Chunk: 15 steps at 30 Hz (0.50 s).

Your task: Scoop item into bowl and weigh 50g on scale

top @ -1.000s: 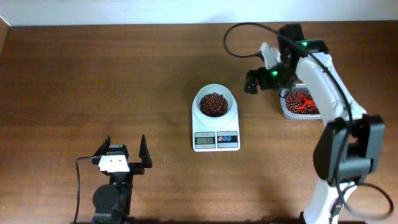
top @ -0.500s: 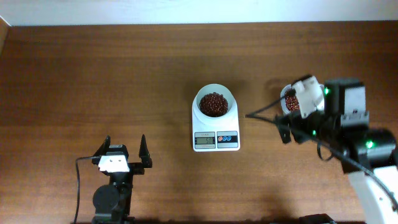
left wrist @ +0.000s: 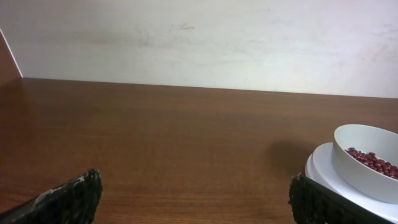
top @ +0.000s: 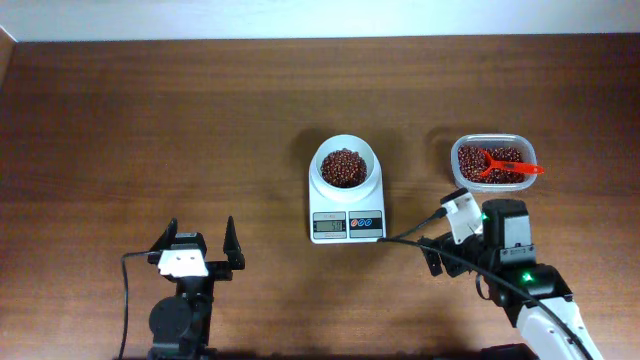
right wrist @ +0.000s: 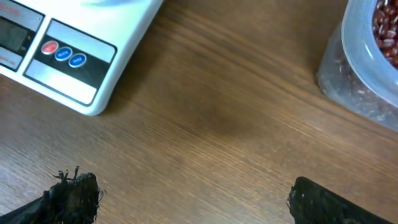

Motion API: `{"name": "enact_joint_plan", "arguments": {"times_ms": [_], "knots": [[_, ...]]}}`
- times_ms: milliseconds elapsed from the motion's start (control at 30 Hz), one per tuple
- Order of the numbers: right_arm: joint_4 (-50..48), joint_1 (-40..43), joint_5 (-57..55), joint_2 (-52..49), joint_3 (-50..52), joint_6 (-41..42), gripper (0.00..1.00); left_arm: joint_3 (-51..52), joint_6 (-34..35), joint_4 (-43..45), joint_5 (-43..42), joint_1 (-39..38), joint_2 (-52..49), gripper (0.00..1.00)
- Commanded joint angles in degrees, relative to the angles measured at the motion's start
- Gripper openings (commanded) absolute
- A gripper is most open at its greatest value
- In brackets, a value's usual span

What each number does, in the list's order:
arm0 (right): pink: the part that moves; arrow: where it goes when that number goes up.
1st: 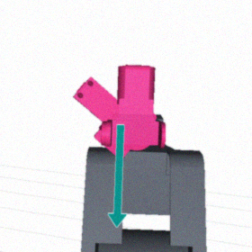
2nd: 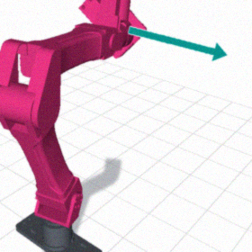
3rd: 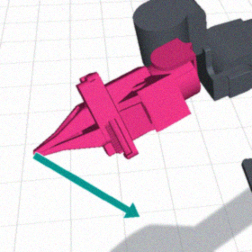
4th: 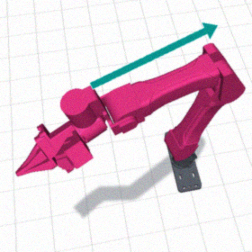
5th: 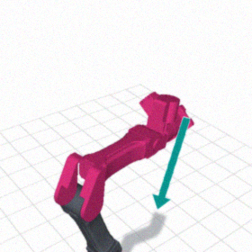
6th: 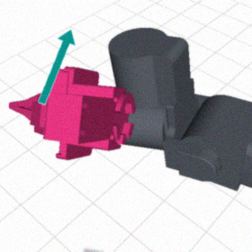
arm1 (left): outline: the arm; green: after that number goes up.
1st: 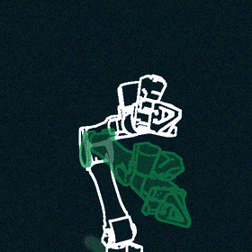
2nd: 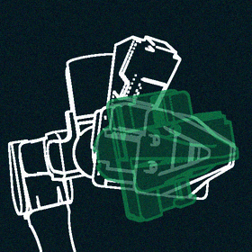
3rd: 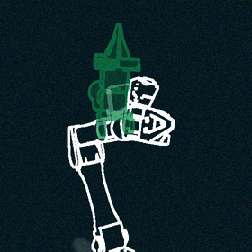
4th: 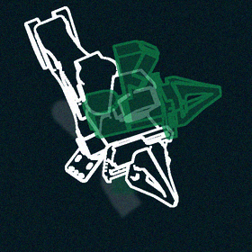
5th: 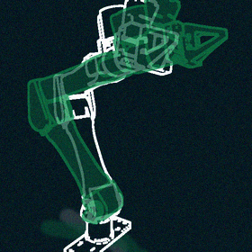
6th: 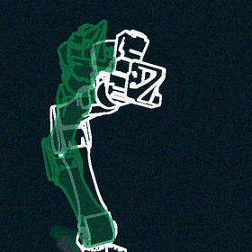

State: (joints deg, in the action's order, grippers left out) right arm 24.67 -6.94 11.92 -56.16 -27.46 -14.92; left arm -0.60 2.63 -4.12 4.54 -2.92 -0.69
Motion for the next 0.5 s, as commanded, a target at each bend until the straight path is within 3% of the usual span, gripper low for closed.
{"name": "enact_joint_plan", "arguments": {"times_ms": [0, 167, 467], "knots": [[-1.62, 0.26, 1.62, 0.68, 0.37, 0.59, 0.99, 0.11, 0.17, -0.28, 0.39, 0.35, 0.39, 0.99], [-2.58, 0.22, 2.51, 1.27, 0.85, 0.59, 0.99, 0.11, 0.17, -0.28, 0.39, 0.35, 0.39, 0.99], [-2.69, 0.24, 2.86, 15.34, 5.11, 0.55, 0.99, 0.11, 0.17, -0.28, 0.39, 0.35, 0.39, 0.99]]}}
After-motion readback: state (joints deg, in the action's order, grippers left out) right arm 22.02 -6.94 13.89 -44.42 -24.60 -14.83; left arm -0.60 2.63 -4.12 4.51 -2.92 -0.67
